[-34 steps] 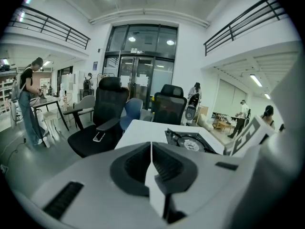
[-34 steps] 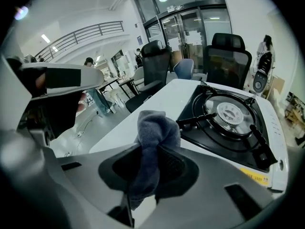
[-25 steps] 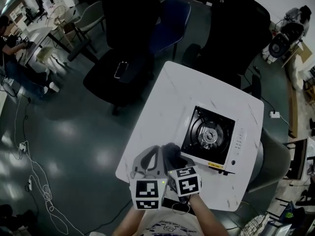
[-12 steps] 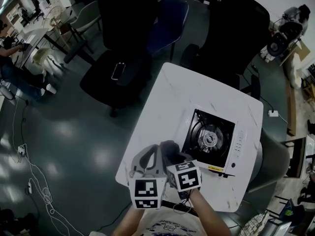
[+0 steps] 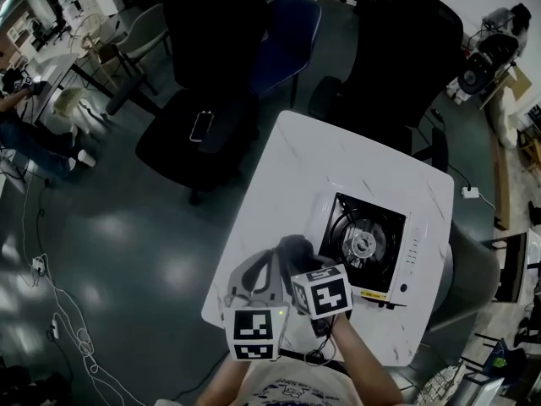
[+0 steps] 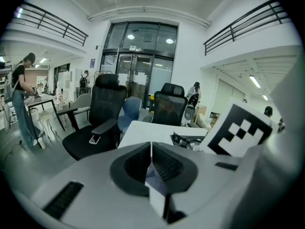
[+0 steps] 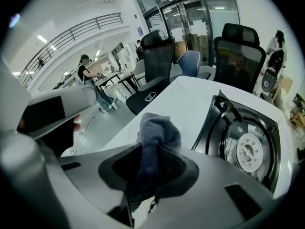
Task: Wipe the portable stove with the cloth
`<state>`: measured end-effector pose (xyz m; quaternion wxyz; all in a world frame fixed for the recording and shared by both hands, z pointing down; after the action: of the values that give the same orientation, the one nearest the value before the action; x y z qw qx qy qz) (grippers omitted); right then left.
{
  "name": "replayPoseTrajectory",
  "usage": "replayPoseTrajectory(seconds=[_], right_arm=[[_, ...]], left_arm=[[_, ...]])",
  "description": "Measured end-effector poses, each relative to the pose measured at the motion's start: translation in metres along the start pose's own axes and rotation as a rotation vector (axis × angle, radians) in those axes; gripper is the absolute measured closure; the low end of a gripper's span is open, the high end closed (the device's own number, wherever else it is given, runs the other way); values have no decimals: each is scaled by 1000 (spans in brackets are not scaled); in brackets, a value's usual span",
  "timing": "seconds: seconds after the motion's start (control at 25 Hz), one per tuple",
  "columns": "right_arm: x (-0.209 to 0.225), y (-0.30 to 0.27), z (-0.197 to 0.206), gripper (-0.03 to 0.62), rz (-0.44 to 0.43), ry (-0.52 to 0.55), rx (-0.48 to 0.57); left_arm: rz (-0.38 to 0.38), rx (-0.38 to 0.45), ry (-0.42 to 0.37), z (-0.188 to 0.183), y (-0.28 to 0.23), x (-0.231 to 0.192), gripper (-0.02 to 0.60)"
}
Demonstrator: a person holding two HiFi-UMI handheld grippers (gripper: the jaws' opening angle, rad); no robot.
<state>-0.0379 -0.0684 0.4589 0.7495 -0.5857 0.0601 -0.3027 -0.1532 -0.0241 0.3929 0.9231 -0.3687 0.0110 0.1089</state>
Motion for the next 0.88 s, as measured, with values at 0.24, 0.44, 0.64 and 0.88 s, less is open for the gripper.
replayPoseTrajectory(seconds=[0.24,0.44,0.64,0.88], right_arm=[[15,-5,-14,493,-15,-33,-46],[15,-5,-18,493,-32,-41,-110],[17,-5,-22,493,-49,-33,-171],[27,-7,-34,493,-28,-2,-169]], left_arm=[[15,-2,-13,-7,-11,-3,561],[26,-6,-27,-14,-19,-6,561],[39,-14,-38,-17,-25,-9,561],[55,-17,-45,-22,-36,-7,561]])
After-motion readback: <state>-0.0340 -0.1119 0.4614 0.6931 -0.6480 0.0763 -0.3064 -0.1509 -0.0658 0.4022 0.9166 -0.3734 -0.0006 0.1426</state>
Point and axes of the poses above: the fingertips, and each gripper's own axes: y backward along the fingers, x to its right, z out of its underside, the point moved 9 cm from there along y, backward along the fingers, and after that the axes turned 13 degrees about -x, right-handed, at the moved point
